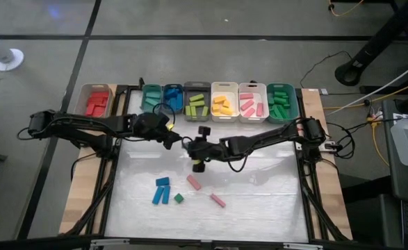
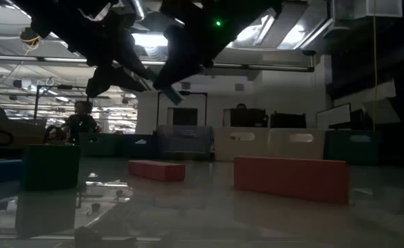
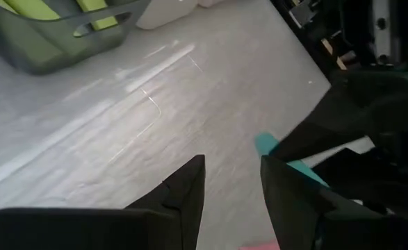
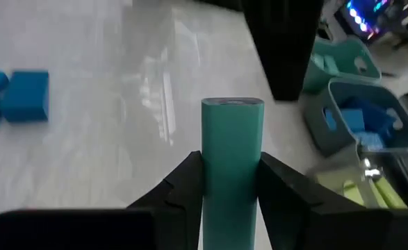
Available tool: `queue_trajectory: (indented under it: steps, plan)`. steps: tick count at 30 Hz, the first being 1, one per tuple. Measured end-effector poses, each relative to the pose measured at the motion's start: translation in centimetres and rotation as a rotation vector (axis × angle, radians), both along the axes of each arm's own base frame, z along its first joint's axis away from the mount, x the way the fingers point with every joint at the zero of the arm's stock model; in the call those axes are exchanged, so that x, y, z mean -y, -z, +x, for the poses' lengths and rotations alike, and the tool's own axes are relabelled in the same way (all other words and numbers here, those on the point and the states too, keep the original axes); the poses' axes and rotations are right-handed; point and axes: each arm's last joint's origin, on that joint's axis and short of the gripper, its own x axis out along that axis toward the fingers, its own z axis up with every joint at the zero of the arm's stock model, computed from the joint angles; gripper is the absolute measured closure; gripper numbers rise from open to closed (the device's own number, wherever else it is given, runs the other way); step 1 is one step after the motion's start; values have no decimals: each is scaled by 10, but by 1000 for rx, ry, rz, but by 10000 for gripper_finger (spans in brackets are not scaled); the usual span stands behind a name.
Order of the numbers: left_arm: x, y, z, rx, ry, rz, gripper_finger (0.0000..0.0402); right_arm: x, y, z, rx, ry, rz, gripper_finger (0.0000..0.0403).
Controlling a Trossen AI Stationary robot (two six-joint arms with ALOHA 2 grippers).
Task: Sort blocks
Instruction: Put the light blue block into the left green bin
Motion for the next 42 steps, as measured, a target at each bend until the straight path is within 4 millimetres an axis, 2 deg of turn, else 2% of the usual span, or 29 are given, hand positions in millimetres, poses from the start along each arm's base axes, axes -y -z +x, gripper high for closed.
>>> queue_trajectory:
  steps: [11, 24, 42]
  plan:
    - [9, -9, 6, 110, 26, -6, 273, 0, -3, 2, 16, -26, -34, 283]
    - [21, -8, 6, 94, 79, -15, 273, 1, -3, 2, 25, -16, -33, 281]
    - [22, -8, 6, 101, 79, -12, 273, 0, -9, 6, 98, -15, -23, 281]
